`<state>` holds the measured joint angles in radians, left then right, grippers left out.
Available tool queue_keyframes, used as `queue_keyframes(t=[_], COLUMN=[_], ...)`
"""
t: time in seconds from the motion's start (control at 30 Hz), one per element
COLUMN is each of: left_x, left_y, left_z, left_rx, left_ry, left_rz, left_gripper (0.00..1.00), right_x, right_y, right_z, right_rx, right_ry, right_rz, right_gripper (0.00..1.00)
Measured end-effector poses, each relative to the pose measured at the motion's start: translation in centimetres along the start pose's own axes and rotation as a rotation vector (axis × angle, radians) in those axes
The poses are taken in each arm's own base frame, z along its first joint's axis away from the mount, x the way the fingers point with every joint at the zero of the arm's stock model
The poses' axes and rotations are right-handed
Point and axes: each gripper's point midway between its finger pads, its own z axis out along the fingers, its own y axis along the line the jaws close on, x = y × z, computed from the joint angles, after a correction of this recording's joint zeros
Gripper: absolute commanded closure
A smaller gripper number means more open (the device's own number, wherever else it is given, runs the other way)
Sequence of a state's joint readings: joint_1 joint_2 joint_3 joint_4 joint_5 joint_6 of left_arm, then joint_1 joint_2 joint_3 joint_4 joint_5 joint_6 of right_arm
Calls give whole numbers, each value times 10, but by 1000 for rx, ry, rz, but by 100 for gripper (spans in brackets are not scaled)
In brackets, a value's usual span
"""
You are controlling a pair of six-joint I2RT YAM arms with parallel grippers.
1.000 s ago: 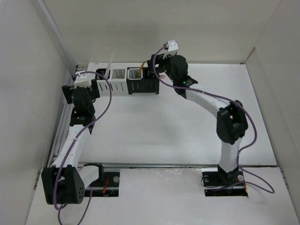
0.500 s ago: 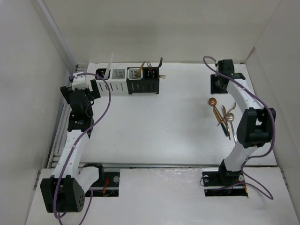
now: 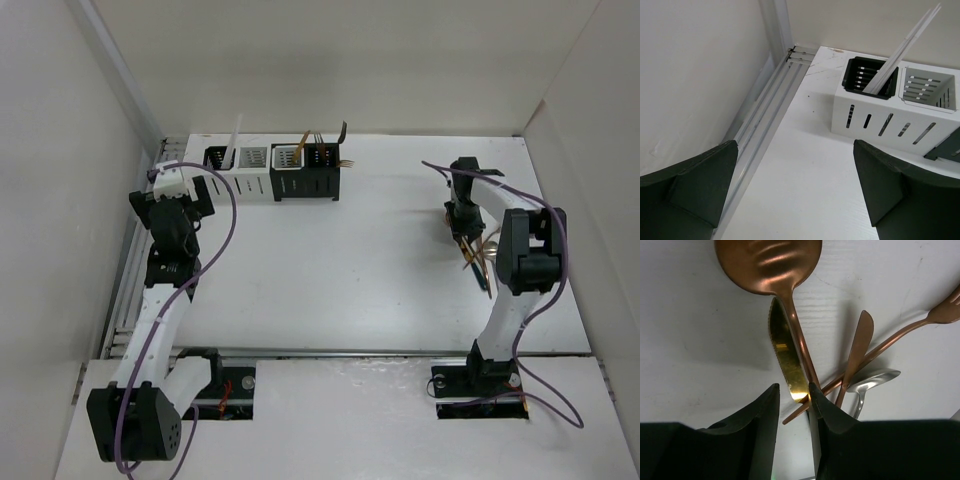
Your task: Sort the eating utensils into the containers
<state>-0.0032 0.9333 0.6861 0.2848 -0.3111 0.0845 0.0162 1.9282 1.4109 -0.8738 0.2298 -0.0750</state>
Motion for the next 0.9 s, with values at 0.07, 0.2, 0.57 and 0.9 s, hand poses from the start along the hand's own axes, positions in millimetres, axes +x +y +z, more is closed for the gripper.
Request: queue_keyframes(t=[0.07,0.2,0.57,0.9], left_x=[0,0,14,18], left_y=[2,6,6,5], left_z=[0,1,6,8], left_rx=[-8,-21,-25,-24], left_ry=[-1,1,46,58], left_rz=[-1,-2,15,28], left_gripper=[0,0,0,0], right_x=[2,0,-18,-23], right_y=[-2,-7,-11,-13], right_z=[5,9,4,4], right_rx=[11,38,38,39], right_ry=[14,26,-3,-9], right_rz=[-1,-10,-11,-23], right_gripper=[67,70,75,72])
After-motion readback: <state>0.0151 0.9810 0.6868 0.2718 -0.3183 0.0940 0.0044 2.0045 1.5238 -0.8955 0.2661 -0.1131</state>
